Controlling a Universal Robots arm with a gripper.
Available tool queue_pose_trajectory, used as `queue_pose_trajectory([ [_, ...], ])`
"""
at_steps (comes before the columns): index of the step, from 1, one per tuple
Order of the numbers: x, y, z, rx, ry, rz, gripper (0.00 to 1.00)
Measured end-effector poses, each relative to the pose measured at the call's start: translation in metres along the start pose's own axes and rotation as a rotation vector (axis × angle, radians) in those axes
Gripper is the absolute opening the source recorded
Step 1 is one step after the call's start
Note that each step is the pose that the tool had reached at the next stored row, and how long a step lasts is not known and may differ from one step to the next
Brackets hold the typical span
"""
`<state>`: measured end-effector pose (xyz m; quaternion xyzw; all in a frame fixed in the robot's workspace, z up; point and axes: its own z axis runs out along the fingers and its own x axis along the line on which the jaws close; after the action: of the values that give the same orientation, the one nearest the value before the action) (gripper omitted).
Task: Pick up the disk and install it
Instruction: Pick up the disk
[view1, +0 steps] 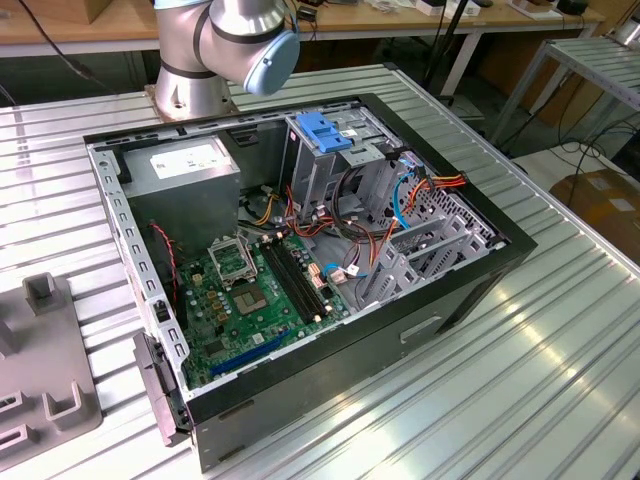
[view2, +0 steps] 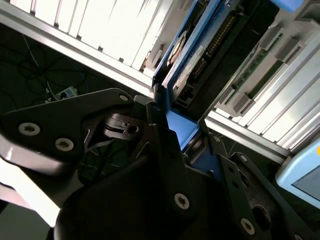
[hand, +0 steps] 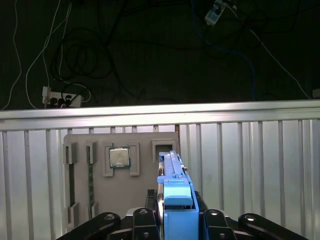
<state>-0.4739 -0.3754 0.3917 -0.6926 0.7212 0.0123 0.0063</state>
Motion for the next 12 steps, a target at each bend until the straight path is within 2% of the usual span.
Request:
queue_pose_trajectory([
  [12,-0.0002,0.0001,-0.0092,0.0000,0.0000,0.000,0.37],
])
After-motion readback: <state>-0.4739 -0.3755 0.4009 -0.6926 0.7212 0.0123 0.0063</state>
